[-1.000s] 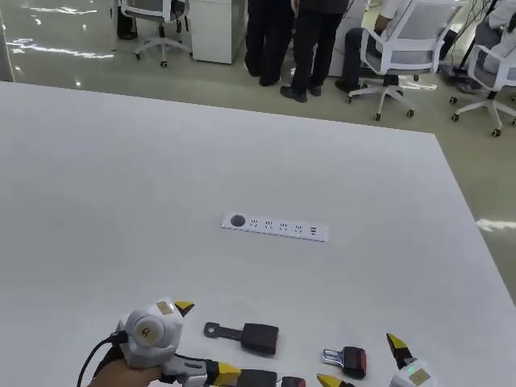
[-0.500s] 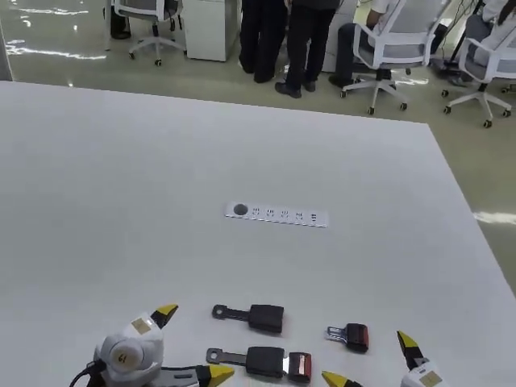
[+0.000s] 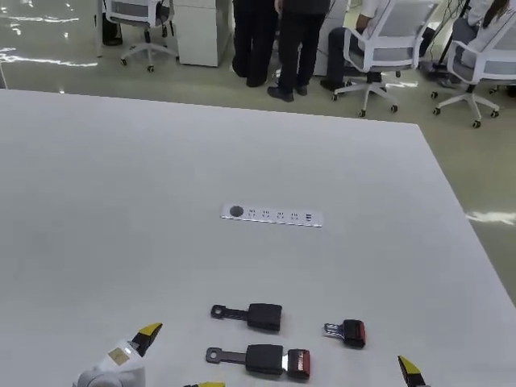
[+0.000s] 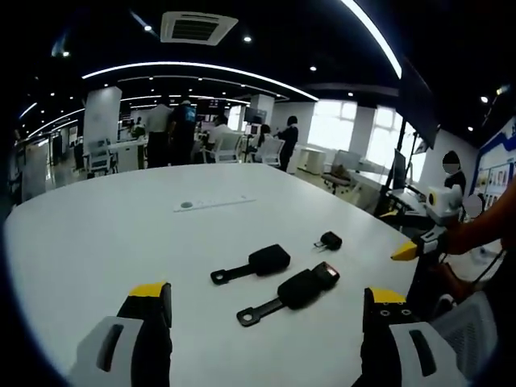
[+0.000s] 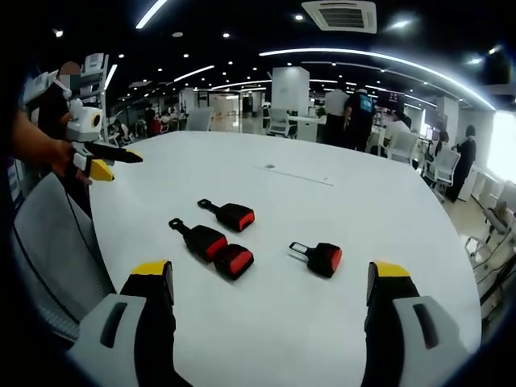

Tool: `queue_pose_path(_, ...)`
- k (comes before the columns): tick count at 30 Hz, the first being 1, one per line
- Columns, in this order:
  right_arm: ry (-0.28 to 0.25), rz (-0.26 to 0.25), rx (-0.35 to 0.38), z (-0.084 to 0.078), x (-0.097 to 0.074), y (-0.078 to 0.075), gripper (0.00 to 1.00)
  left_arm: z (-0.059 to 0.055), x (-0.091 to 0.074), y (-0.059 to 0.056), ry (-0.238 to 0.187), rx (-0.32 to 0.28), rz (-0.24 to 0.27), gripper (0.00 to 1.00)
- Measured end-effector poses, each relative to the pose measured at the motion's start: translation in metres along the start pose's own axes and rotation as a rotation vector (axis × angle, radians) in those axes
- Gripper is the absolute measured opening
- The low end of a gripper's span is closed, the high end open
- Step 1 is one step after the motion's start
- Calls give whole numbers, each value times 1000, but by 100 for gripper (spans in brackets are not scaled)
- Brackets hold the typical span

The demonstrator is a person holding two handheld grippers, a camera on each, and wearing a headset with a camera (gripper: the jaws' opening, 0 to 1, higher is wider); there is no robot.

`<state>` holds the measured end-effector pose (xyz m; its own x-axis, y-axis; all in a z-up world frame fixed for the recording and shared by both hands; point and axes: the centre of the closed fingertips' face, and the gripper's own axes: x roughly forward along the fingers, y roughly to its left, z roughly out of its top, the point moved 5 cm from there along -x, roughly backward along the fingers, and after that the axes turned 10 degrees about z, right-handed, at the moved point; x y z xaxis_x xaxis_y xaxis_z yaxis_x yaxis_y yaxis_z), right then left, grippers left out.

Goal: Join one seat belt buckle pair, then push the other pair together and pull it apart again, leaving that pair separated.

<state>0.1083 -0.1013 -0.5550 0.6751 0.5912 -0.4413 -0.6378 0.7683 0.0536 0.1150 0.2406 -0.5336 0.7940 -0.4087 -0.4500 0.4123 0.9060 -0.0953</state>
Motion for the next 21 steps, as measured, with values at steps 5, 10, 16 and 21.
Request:
queue_pose_path(5, 4, -10, 5, -2, -3, 1, 99, -7, -4, 3, 2, -36, 18, 100)
queue_pose_path(10, -4, -19, 5, 4, -8, 5, 99, -7, -12, 2, -3, -26, 30, 100)
queue_pose_path(16, -9, -20, 6, 9, -11, 12, 99, -3, -17, 1, -3, -19, 37, 100)
queue_pose_path(21, -5, -27, 11, 10, -12, 11, 99, 1, -19, 3, -7, -5, 36, 100)
